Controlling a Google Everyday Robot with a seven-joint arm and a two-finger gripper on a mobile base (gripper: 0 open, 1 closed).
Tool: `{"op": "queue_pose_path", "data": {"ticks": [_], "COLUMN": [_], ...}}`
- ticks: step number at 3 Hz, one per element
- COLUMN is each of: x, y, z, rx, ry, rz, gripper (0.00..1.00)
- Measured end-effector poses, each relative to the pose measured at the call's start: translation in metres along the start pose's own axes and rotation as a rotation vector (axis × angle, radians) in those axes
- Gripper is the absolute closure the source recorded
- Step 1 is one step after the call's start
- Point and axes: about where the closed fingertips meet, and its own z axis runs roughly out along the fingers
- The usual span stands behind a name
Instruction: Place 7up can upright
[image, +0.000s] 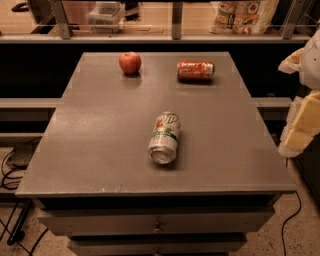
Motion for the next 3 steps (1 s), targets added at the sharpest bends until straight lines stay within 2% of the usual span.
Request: {"op": "queue_pose_path", "data": {"ticks": [1,2,3], "x": [0.0,-0.002,-0.015], "y": [-0.001,-0.004,-0.011], "z": [-0.001,0.002,0.006], "rx": [0.003,-0.002,-0.012], "ry": [-0.001,-0.033,-0.111], "rz": [0.002,0.097,0.264], "gripper": [0.0,0.0,0.0]}}
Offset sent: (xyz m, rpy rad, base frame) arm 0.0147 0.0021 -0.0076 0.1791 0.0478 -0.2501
